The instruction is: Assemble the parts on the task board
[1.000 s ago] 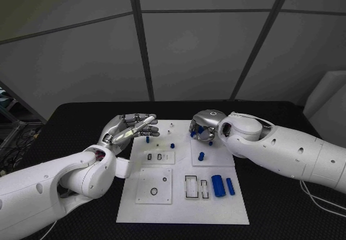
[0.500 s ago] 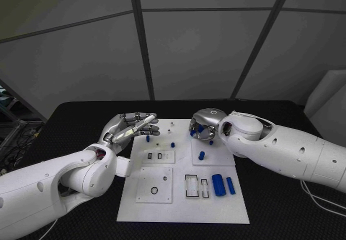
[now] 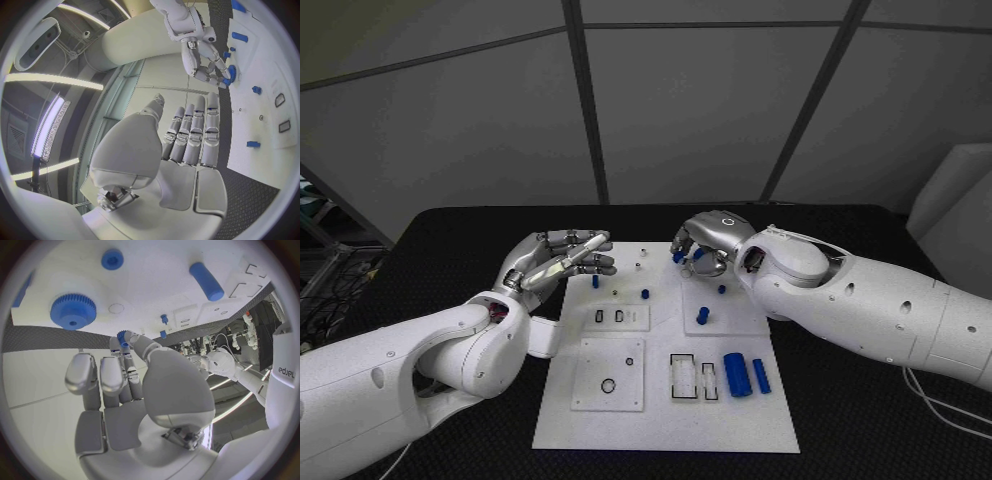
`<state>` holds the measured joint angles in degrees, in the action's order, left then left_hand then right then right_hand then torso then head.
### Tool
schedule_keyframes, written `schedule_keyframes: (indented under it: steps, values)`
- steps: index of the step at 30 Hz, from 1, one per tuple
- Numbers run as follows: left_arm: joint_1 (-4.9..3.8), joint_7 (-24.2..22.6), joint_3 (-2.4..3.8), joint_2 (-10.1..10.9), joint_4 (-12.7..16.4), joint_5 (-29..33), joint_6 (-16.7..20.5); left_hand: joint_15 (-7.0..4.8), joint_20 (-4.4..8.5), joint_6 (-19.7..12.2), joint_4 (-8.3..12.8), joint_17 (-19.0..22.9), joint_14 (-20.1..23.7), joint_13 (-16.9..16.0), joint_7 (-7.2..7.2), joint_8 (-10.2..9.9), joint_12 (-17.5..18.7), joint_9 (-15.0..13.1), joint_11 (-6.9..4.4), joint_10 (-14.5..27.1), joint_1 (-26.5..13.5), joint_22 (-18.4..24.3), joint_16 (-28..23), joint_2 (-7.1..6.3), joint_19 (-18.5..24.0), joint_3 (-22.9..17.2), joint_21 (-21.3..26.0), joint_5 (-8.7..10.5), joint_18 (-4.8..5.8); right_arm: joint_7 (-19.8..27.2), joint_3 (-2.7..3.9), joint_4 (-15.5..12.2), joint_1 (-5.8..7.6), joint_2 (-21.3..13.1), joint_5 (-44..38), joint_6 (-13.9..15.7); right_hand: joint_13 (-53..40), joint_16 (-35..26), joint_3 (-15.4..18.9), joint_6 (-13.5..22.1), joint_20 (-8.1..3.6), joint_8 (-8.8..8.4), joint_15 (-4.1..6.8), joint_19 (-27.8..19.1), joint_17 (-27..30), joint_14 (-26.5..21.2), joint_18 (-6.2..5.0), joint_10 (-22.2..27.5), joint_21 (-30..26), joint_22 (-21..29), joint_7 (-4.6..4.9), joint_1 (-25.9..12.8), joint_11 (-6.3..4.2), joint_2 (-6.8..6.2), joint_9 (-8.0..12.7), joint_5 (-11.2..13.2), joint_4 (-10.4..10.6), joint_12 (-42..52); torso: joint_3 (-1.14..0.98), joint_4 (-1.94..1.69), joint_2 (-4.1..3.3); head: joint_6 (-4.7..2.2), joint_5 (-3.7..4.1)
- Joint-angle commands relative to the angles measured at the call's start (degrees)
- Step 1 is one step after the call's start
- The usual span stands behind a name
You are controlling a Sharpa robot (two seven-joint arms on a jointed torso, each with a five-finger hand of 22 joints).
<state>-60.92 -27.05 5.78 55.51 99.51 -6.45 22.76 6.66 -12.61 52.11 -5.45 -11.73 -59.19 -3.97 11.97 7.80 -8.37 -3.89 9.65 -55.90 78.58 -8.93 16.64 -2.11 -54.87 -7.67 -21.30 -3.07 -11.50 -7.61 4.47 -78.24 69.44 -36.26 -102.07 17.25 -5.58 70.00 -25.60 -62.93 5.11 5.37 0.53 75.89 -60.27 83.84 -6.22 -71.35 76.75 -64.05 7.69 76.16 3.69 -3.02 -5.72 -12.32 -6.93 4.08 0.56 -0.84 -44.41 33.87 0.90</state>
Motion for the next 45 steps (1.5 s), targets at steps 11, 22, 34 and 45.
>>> schedule_keyframes:
  steps: [11,22,34,45]
  values:
    - [-0.13,-0.2,0.09,-0.3,-0.5,-0.4,-1.0,0.06,0.04,0.0,0.0,-0.1,0.4,0.1,0.19,-0.2,0.3,0.1,-0.02,0.5,-0.1,-0.1,0.3,0.66,-0.4,0.3,-0.4,0.04,1.07,0.1,0.04,6.1,0.36,6.6,0.2,5.0,0.0,0.6,-0.4,-0.4,0.08,-0.1,0.3,0.3,-0.4,1.8,1.12,0.0,0.3,-0.2,0.12,0.1,0.21,-0.4,0.0,0.1,0.2,-0.4,0.02,-0.22,-0.15,-0.65,-0.37]
    - [-0.17,-0.1,0.11,-0.7,-0.8,-0.4,-1.3,0.07,0.03,0.0,-0.1,-0.1,0.5,0.1,0.22,-0.3,0.3,0.1,0.0,0.5,-0.2,-0.1,0.3,0.7,-0.4,0.4,-0.4,0.04,1.08,0.3,0.05,10.0,0.41,10.4,0.4,4.9,0.1,0.8,-0.6,-0.2,0.16,-0.34,0.23,0.2,-0.5,1.8,1.13,0.4,0.4,-0.3,0.23,0.0,0.33,-0.6,0.0,0.0,0.3,-0.5,0.06,-0.27,-0.41,-0.71,-0.49]
    - [-0.22,0.0,0.11,-0.8,-0.6,-0.4,-1.1,0.12,0.02,0.0,-0.2,-0.1,0.6,0.1,0.31,-0.3,0.5,0.1,0.07,0.7,-0.4,-0.1,0.3,0.78,-0.3,0.5,-0.4,0.05,1.11,-0.1,0.05,12.5,0.43,12.6,0.3,2.8,0.2,1.0,-0.7,0.1,0.28,-0.59,0.09,0.2,-0.7,1.8,1.13,1.0,0.5,-0.4,0.29,-0.3,0.48,-0.91,0.0,0.1,0.5,-0.6,0.04,-0.23,-0.42,-0.15,-1.01]
    - [-0.27,0.1,0.11,-0.8,-0.4,-0.4,-1.2,0.12,0.02,0.0,-0.2,-0.1,0.6,0.1,0.31,-0.3,0.5,0.1,0.07,0.7,-0.4,-0.1,0.3,0.78,-0.3,0.5,-0.4,0.05,1.11,-1.6,0.04,14.1,0.46,13.9,-0.3,1.8,0.2,1.1,-0.7,0.2,0.32,-0.7,0.02,0.1,-0.7,1.8,1.13,1.2,0.5,-0.4,0.35,-0.4,0.54,-1.03,-0.1,0.1,0.7,-0.6,0.09,-0.23,-0.37,0.1,-0.97]
